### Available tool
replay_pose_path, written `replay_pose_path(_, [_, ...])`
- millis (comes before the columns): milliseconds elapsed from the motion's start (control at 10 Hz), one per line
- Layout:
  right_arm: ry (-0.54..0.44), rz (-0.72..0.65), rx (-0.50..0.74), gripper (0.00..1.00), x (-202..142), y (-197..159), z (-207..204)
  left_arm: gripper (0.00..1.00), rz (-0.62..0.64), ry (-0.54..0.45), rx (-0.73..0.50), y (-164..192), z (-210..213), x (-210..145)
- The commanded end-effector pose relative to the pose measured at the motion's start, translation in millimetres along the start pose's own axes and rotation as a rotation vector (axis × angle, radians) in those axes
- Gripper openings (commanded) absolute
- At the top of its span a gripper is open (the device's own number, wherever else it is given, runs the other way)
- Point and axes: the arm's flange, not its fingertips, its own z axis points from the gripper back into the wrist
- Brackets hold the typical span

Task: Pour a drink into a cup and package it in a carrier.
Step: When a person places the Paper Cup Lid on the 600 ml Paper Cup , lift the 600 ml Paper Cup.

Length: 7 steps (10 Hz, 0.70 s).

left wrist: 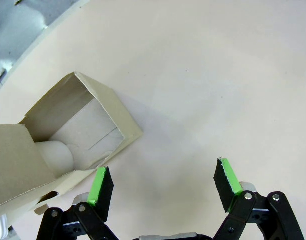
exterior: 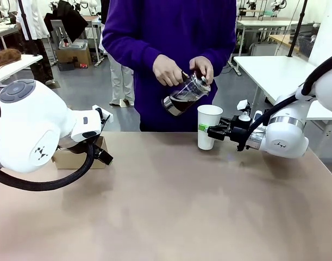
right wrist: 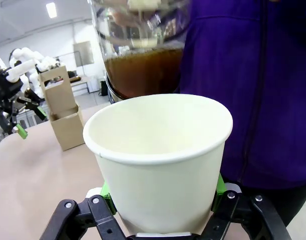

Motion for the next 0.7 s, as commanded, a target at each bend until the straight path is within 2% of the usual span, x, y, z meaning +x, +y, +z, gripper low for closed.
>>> replay_pose_path(0, [-0.001,0.003,0.000,0.80,3.0,2.1,0.1,1.00,0.002,-0.001,-0.002,0.7,0.3,-0.2])
replay_pose_path(600, [-0.001,0.003,0.000,0.80,3.0,2.1,0.1,1.00,0.002,-0.001,-0.002,0.7,0.3,-0.2])
